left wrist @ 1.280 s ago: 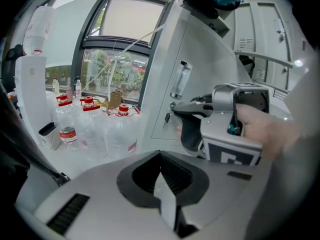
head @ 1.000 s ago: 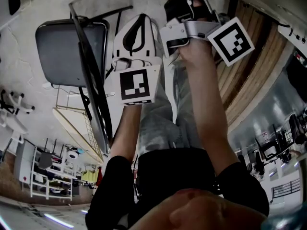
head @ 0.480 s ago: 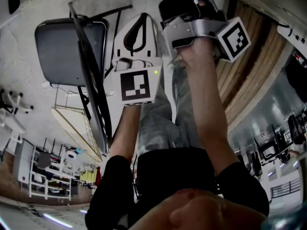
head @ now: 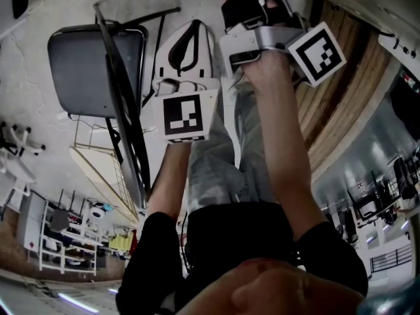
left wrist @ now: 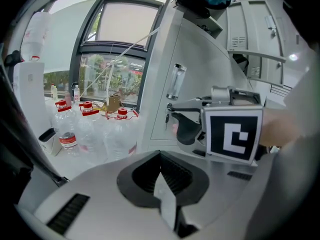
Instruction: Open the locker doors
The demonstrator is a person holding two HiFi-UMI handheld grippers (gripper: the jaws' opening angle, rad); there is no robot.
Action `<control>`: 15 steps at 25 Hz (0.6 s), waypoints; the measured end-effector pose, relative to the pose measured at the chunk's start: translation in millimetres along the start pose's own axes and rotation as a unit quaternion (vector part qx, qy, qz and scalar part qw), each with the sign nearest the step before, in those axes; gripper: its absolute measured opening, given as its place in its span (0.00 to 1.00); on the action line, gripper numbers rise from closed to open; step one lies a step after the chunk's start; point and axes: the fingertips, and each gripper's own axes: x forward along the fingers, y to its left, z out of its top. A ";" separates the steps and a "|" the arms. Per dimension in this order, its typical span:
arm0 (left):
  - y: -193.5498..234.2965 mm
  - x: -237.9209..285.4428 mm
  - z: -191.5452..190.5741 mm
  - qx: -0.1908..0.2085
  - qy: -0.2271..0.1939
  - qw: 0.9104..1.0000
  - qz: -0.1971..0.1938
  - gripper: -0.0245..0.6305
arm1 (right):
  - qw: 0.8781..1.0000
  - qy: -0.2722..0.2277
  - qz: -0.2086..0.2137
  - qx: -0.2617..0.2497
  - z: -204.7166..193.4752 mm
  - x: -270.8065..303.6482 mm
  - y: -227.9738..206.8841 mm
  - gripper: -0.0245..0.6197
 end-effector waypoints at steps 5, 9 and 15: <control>2.1 -0.7 -2.0 0.001 0.003 1.000 0.003 0.05 | 0.992 0.027 -0.021 -0.117 0.1 -3.2 6.8 0.24; 6.5 1.1 1.6 0.001 0.001 1.000 0.008 0.05 | 0.967 0.044 -0.048 -0.248 0.4 -4.0 13.9 0.25; 5.3 2.6 1.8 0.009 0.001 1.000 0.007 0.05 | 0.905 0.081 -0.056 -0.413 -13.1 -0.8 26.7 0.27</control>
